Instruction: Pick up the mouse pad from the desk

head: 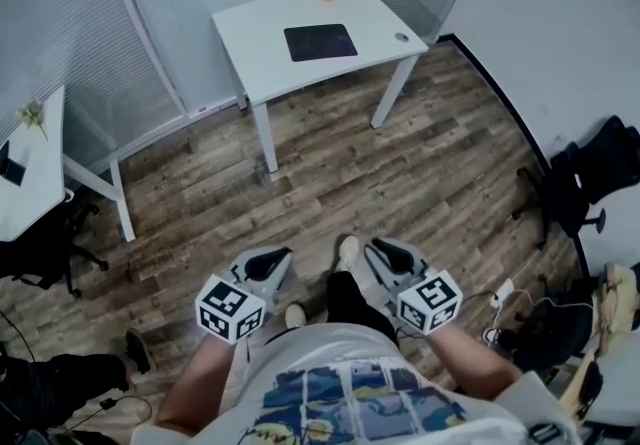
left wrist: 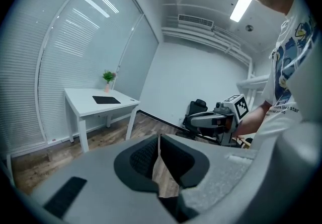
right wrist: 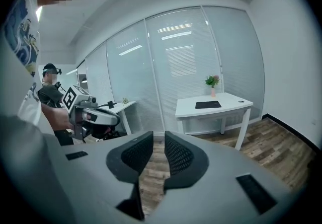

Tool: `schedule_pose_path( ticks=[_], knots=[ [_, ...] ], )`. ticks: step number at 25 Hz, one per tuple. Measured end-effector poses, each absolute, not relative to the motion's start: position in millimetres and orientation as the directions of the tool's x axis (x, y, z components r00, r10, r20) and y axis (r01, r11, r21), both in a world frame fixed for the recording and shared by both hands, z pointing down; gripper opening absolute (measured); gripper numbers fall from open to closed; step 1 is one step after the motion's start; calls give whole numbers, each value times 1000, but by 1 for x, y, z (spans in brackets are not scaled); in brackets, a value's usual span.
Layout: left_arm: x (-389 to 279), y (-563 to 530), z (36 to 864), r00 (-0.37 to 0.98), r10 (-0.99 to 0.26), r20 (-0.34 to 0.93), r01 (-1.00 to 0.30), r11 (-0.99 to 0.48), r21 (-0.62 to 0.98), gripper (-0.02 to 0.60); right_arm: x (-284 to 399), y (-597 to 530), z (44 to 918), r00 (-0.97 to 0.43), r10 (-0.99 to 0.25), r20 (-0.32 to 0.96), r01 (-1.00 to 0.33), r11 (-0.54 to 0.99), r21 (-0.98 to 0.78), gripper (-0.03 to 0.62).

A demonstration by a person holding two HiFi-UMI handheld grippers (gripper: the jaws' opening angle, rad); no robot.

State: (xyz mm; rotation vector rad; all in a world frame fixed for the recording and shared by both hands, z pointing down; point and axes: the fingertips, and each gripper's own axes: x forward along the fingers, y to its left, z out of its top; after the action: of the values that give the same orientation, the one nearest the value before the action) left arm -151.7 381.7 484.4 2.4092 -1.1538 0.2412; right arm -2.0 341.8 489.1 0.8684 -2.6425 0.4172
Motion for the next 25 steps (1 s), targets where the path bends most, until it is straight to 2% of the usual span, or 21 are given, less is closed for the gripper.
schedule_pose_path(
  ticks=[7, 11, 18, 25],
  knots=[
    [-128, 276, 486, 611, -697, 375, -791, -521, 319, 6, 21, 226, 491, -762, -528, 374, -615, 772, -163, 71],
    [-110, 203, 477, 600, -693, 399, -800, -513, 311, 48, 31, 160, 483, -781, -509, 363, -586, 797, -143, 72],
    [-80, 87, 477, 551, -725, 414, -834, -471, 287, 66, 59, 67, 492, -806, -467, 362, -541, 830, -133, 64],
    [-89, 5, 486, 478, -762, 437, -876, -382, 294, 114, 82, 17, 505, -813, -431, 392, -518, 842, -148, 68]
  ],
)
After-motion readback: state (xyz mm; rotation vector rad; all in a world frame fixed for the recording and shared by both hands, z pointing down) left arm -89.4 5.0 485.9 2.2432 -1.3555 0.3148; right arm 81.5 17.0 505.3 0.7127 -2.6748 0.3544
